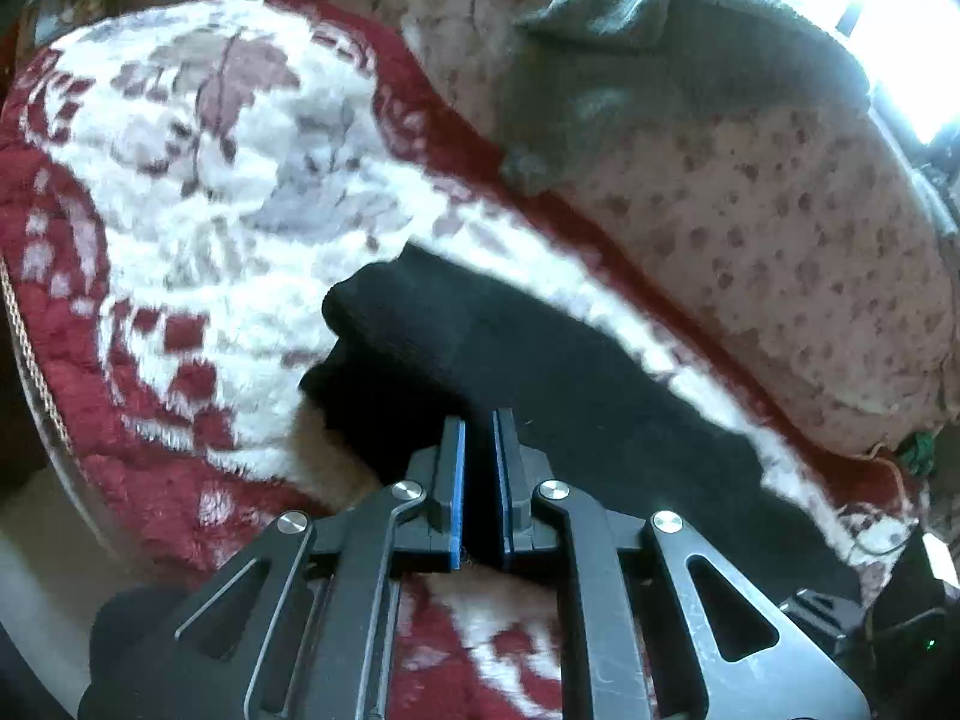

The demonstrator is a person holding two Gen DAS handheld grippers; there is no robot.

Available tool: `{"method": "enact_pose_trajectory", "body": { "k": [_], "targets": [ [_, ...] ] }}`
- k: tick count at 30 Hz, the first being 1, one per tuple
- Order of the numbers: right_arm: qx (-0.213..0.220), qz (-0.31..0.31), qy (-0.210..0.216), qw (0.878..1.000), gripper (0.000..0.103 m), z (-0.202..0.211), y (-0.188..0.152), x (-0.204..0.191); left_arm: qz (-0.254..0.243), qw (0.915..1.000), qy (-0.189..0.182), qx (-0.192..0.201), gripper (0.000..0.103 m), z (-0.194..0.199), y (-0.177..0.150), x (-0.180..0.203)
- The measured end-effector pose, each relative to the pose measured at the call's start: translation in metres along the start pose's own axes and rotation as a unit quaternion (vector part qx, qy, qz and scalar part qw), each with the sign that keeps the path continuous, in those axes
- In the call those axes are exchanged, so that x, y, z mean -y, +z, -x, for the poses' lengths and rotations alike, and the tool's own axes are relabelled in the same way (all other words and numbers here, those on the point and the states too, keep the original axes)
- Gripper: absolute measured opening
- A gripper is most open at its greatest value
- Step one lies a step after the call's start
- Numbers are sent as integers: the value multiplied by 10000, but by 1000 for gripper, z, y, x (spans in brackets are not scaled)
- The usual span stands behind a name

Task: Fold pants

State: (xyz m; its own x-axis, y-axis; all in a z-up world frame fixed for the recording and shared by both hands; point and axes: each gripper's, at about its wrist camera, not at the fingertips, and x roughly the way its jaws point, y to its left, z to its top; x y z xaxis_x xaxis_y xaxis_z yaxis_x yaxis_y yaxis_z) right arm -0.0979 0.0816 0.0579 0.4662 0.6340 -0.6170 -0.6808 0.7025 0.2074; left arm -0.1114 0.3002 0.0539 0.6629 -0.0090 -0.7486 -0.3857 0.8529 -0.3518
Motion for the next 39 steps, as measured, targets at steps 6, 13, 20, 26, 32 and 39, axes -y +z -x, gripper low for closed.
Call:
{"method": "enact_pose_trajectory", "body": {
  "k": [6, 13, 20, 26, 32, 39],
  "targets": [
    [31, -286, -67, 9996, 10, 3, 1, 9, 85, 9998, 96, 117, 9, 7, -7, -2],
    [474, -1698, -191, 9842, 45, 28, 12, 95, -110, 9989, 56, 461, 36, 36, -7, 14],
    [206, -2402, 30, 9705, 45, -7, 37, 147, -478, 9982, -162, 321, 46, 21, -7, 47],
    [101, -1940, 1, 9809, 11, -17, 48, 138, -570, 9983, 29, -71, 46, -11, -18, 52],
    [67, -2024, -319, 9788, 11, -25, 38, 145, -714, 9971, 257, -106, 46, -21, -29, 56],
    [315, -2163, -232, 9755, 30, 21, 30, 141, -750, 9970, 132, -133, 46, -8, -28, 69]
  ]
}}
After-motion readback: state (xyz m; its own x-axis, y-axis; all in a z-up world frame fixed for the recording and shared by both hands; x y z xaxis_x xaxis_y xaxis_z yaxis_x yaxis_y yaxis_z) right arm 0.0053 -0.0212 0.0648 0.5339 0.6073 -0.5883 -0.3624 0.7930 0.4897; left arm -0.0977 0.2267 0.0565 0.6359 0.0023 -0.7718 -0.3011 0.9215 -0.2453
